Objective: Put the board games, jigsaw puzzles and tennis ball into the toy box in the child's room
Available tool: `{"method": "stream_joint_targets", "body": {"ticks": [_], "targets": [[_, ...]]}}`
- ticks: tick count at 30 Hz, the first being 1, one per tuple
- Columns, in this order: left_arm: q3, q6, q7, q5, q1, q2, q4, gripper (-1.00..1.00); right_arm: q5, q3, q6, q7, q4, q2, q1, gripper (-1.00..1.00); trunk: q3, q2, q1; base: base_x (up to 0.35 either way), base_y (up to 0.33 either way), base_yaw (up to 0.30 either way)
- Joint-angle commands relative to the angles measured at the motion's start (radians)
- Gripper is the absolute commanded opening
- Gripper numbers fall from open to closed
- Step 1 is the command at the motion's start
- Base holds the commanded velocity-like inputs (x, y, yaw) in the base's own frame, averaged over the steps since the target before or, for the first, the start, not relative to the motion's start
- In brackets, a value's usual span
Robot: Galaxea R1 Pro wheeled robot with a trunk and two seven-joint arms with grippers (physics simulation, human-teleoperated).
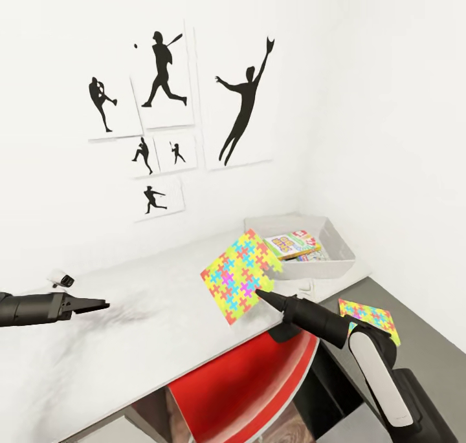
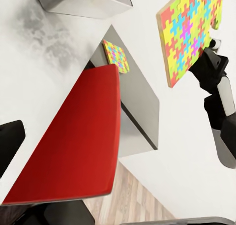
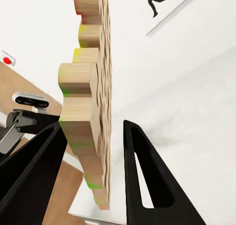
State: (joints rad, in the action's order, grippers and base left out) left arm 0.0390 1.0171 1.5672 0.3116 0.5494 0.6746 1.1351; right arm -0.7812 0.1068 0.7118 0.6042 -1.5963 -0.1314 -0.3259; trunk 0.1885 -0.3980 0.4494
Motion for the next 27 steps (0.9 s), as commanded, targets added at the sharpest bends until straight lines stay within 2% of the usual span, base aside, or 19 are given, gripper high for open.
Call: {"method": "stream_joint_targets", "body": {"ticks": [1,18,27], "targets": [[-0.001,0.011,0.004,0.0,0.001,0.0,0.0,1.0,-0.006,0.0,0.005,-0.001,-0.001,-0.001,-0.001,-1.0,0.0,-0.002,0.001,0.002,0.0,0.104],[-0.001,0.011,0.004,0.0,0.001,0.0,0.0,1.0,-0.005,-0.002,0.002,0.006,-0.004,-0.002,-0.001,-1.0,-0.026,-0.002,0.001,0.004,0.0,0.101],[-0.001,0.011,0.004,0.0,0.001,0.0,0.0,1.0,-0.006,-0.025,0.005,0.006,-0.004,-0.001,-0.001,-1.0,-0.04,-0.002,0.001,0.173,0.051,0.05]]}}
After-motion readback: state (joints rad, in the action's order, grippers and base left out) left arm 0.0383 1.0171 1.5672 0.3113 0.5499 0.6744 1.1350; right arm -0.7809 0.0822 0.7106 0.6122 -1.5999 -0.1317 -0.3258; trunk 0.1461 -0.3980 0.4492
